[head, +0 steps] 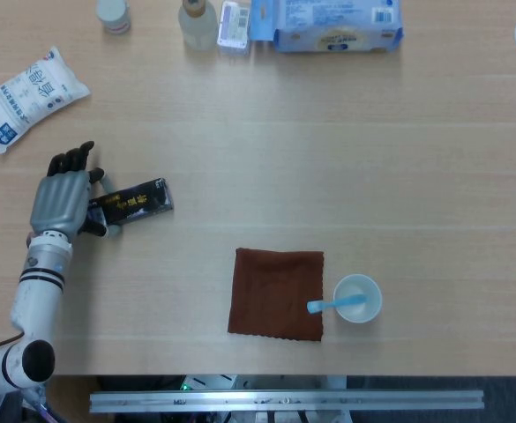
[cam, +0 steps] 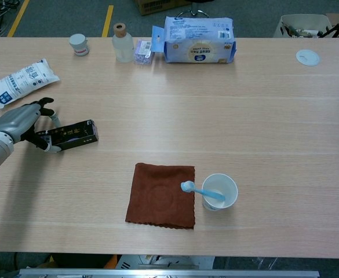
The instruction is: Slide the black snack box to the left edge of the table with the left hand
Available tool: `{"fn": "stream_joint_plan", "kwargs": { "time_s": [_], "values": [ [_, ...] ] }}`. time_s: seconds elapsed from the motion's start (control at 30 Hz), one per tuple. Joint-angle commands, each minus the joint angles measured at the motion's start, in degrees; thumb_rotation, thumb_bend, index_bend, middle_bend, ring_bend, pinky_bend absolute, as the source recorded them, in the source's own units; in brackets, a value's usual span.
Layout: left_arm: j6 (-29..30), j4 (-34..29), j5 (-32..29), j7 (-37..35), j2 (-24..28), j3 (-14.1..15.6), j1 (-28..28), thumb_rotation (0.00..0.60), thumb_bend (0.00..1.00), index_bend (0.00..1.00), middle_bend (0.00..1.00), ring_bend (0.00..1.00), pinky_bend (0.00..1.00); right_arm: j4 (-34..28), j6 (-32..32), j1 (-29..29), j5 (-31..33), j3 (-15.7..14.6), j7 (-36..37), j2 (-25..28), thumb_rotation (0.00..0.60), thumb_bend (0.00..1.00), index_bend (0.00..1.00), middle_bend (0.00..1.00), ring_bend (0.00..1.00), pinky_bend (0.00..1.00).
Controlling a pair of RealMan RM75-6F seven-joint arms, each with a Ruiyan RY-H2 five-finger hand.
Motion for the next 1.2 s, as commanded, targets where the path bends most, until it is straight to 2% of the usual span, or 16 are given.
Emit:
{"fn": "stream_joint_plan", "kwargs": {
  "time_s": [0.03,0.73,1.1,1.2],
  "values": [
    [0.2,0.2,0.2,-0.3,0.1,0.0,0.2,0.600,0.08,0.47,0.00,0.00,0.02,-0.1,0.0,0.0,0.0,0.0,-0.1,0.0,0.600,0.21,0.14,0.15,0.13,0.37],
    [1.2,-0.5,-0.2,-2.2,5.3,1.1,3.9,0.600,0.08,0.46,0.00,0.00,0.02,0.1,-0.3,0.1,0.0,0.0,-0.1,-0.4,0.600,0.21,0.14,0.15,0.13,0.37],
    [1.6,-4.2,2.8,-2.5,6.9,1.2,3.7,0.600,0.08,0.20,0.00,0.00,0.02,-0.1,-0.2,0.2,-0.1,0.0,-0.2,-0.5,0.600,0.21,0.14,0.15,0.13,0.37],
    [1.4,-4.7,2.9,-2.1,6.6,0.9,3.3,0.600,0.08,0.19,0.00,0.00,0.02,0.0,-0.2,0.1,0.0,-0.1,-0.1,-0.4,0.600,0.21,0.14,0.15,0.13,0.37]
  ]
}}
